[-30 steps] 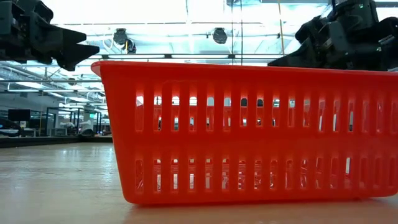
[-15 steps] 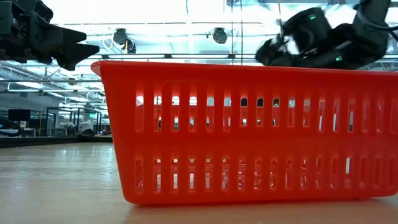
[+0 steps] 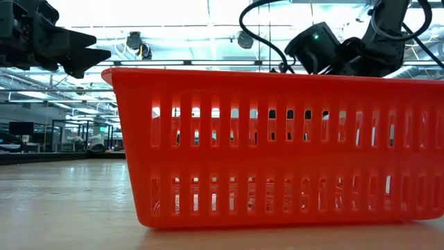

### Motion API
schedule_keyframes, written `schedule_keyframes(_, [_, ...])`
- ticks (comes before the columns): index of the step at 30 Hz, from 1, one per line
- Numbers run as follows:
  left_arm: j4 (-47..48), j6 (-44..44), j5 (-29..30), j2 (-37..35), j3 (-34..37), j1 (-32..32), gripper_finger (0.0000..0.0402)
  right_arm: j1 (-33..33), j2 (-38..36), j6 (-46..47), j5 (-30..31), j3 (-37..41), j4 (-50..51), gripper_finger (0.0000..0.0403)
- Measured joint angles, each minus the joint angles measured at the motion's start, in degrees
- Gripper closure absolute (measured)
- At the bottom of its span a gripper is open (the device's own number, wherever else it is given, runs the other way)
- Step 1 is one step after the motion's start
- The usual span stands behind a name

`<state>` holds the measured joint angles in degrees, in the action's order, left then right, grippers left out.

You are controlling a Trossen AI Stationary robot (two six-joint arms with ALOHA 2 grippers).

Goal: Pick & Place Office items
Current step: Put the black charger adapter into the bottom orange bin

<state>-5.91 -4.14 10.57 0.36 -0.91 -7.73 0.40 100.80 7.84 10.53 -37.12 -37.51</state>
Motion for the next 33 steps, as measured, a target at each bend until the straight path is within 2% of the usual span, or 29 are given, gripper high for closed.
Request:
schedule_keyframes(10, [0.09,0.07,0.00,0.00,0.00,0.00,0.0128,-0.31,0.61,3.58,-0.14,0.07,0.97,0.0121])
schedule_keyframes(25, [-0.09,0.10,0.00,0.00,0.00,0.00,0.0128,-0.33,0.59,1.84,-0.12,0.07,0.99,0.0233])
schedule_keyframes(33, [-0.11,0.03,0.01,0.00,0.00,0.00,0.0128,-0.33,-1.14,-1.10,-0.29,0.17,1.67,0.0228])
